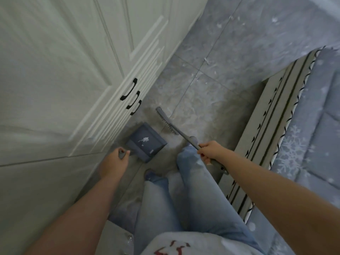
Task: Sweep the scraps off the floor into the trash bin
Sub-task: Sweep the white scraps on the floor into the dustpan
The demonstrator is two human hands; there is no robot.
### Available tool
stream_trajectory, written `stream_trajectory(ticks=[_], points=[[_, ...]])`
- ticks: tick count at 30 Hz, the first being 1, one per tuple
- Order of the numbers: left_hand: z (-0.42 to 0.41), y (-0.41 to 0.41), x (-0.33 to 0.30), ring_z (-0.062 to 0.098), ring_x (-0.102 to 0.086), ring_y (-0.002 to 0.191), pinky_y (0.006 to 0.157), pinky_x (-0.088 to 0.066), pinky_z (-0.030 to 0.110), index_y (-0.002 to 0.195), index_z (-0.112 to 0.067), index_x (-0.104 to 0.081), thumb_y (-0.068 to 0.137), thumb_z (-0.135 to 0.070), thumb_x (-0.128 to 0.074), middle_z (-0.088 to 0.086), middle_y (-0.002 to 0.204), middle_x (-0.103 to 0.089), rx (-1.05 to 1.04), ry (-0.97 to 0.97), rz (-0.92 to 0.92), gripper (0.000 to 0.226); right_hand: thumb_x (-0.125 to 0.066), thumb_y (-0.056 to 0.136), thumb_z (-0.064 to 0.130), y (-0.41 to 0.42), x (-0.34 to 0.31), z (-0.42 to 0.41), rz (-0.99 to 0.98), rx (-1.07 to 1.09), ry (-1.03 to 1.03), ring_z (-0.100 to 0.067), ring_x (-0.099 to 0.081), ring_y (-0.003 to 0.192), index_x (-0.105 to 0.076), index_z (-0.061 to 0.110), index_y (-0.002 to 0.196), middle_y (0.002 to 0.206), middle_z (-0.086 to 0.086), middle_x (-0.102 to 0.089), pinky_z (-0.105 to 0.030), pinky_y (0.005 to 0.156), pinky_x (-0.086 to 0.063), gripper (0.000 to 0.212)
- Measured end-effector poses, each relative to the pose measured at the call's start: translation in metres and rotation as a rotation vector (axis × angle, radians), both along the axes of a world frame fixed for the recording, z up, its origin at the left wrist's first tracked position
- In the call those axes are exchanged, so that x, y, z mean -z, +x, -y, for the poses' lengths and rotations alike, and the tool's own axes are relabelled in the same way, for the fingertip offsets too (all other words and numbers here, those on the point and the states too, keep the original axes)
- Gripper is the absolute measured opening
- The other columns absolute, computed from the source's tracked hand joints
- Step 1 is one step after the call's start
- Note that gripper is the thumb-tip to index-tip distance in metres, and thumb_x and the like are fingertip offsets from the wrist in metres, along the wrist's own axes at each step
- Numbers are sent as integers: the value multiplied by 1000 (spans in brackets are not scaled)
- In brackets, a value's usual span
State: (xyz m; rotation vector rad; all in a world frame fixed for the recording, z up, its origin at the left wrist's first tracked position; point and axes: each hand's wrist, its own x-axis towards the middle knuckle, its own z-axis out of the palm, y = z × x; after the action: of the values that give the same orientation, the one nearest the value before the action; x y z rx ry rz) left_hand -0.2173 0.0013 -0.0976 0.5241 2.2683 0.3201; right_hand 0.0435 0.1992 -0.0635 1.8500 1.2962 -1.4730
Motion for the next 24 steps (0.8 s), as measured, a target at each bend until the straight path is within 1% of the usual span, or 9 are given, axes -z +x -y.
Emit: stream_trajectory(ticks=[4, 8, 14, 16, 17, 19, 21, 23, 24], points=[[-52, 11, 6, 36, -63, 98, 73, -37, 30, 98, -13, -63, 97, -35, -56, 17, 101, -68, 51, 33, 20, 23, -53, 89, -3, 21, 19, -37, -22, 137, 50, -20, -45, 41, -62, -13, 109, 59, -11, -50, -26, 38, -42, 24], [-120, 29, 13, 36, -61, 101, 74, -35, 31, 104, -10, -64, 97, -37, -56, 17, 105, -67, 69, 28, 0, 29, -51, 91, -1, 41, 38, -80, -60, 355, 64, -18, -40, 40, -60, -2, 97, 57, -9, -44, -24, 37, -34, 11], [-224, 53, 16, 37, -59, 104, 78, -37, 33, 108, -8, -63, 98, -39, -54, 19, 108, -65, 30, 15, 9, 34, -51, 89, 11, 74, 51, -139, -44, 622, 40, -17, -41, 39, -58, 11, 77, 55, -9, -47, -21, 36, -35, 13], [-262, 61, 18, 33, -58, 99, 79, -38, 35, 108, -8, -62, 98, -40, -54, 14, 101, -62, -20, 20, 9, 34, -51, 91, 20, 84, 54, -157, -14, 627, 49, -17, -47, 41, -61, 13, 93, 58, -8, -53, -22, 38, -40, 13], [-280, 66, 19, 29, -56, 92, 77, -38, 33, 104, -9, -61, 98, -39, -55, 10, 95, -59, -42, 26, 14, 32, -51, 93, 24, 89, 57, -165, 6, 607, 59, -17, -50, 43, -63, 15, 105, 61, -8, -56, -22, 40, -43, 20], [-309, 76, 21, 23, -52, 71, 65, -37, 29, 84, -12, -56, 98, -37, -55, 4, 80, -56, -86, 41, 17, 29, -52, 93, 29, 96, 61, -180, 35, 556, 63, -18, -56, 48, -61, 11, 125, 69, -9, -61, -23, 43, -47, 38], [-329, 87, 21, 16, -49, 55, 55, -38, 26, 70, -20, -48, 98, -35, -56, 1, 64, -53, -136, 49, 24, 33, -53, 94, 30, 98, 61, -196, 42, 508, 53, -17, -58, 52, -58, 11, 132, 77, -11, -63, -23, 44, -47, 43], [-344, 96, 24, 18, -53, 51, 57, -50, 30, 71, -21, -51, 97, -35, -58, 5, 60, -55, -208, 65, 56, 30, -52, 93, 30, 101, 62, -215, 47, 445, 54, -17, -58, 52, -56, 15, 135, 85, -13, -66, -21, 42, -46, 44], [-348, 99, 26, 19, -54, 51, 57, -53, 33, 78, -17, -56, 97, -34, -59, 7, 62, -56, -250, 72, 84, 26, -52, 93, 29, 101, 62, -223, 46, 421, 58, -18, -57, 52, -57, 16, 132, 88, -14, -66, -22, 42, -46, 42]])
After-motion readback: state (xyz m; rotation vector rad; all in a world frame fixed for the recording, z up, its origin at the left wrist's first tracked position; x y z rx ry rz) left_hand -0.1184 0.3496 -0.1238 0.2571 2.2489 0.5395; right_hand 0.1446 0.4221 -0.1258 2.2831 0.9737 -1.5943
